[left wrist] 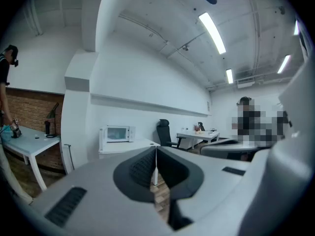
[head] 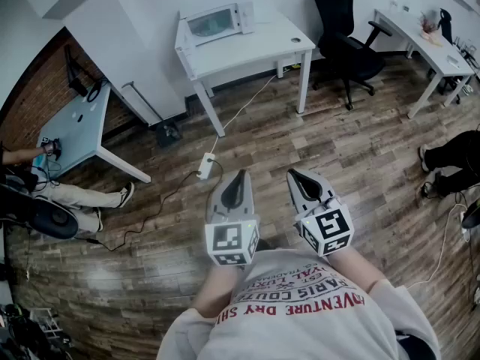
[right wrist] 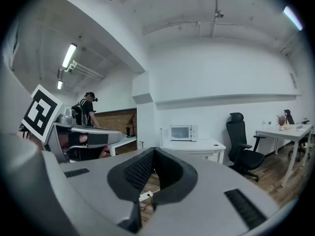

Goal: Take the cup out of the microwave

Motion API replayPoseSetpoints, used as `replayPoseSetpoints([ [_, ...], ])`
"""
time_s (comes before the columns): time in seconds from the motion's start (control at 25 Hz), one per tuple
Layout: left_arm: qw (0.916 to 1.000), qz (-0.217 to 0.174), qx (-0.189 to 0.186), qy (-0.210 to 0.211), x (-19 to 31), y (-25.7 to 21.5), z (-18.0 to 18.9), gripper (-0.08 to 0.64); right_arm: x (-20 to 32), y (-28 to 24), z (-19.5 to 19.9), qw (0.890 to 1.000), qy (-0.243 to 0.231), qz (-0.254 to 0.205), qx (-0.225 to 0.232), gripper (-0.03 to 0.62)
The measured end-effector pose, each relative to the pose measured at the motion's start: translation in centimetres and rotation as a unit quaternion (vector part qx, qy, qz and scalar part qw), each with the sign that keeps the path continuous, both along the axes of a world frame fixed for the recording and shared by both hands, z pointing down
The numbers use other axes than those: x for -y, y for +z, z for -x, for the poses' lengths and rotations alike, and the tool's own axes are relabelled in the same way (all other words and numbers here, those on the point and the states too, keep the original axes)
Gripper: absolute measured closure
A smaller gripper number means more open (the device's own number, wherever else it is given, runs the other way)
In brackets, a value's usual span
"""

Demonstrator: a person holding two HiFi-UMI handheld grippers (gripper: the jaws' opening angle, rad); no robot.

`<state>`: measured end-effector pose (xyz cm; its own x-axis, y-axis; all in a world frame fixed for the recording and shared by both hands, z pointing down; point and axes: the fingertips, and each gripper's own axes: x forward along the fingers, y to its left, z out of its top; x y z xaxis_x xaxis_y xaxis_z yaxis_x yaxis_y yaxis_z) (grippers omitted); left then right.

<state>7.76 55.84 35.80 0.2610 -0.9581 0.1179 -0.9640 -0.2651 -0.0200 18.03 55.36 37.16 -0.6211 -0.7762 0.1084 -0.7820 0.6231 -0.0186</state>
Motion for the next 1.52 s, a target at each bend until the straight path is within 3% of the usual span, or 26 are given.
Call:
replayPoseSetpoints([
  [0.32,1.0000,-0.002,-0.002,0.003,0.8,0.5,-1.2,0.552,0.6,1.0,-1.0,1.000,-0.001,0.009,0.000,0.580],
  [0.84,0.9993,0.034,-0.007,0.017,4.9,3.0,-1.1,0.551,4.5,3.5,-1.3,0.998,0.024,0.054,0.026,0.580],
  [1.2,0.9981,0.049,-0.022,0.030,13.5,3.7,1.0,0.552,12.4,4.4,0.7,0.996,0.036,0.075,0.016,0.580],
  [1.52,0.9967,0.065,-0.035,0.035,24.8,3.3,6.8,0.552,23.2,3.8,5.7,0.995,0.050,0.092,-0.001,0.580],
])
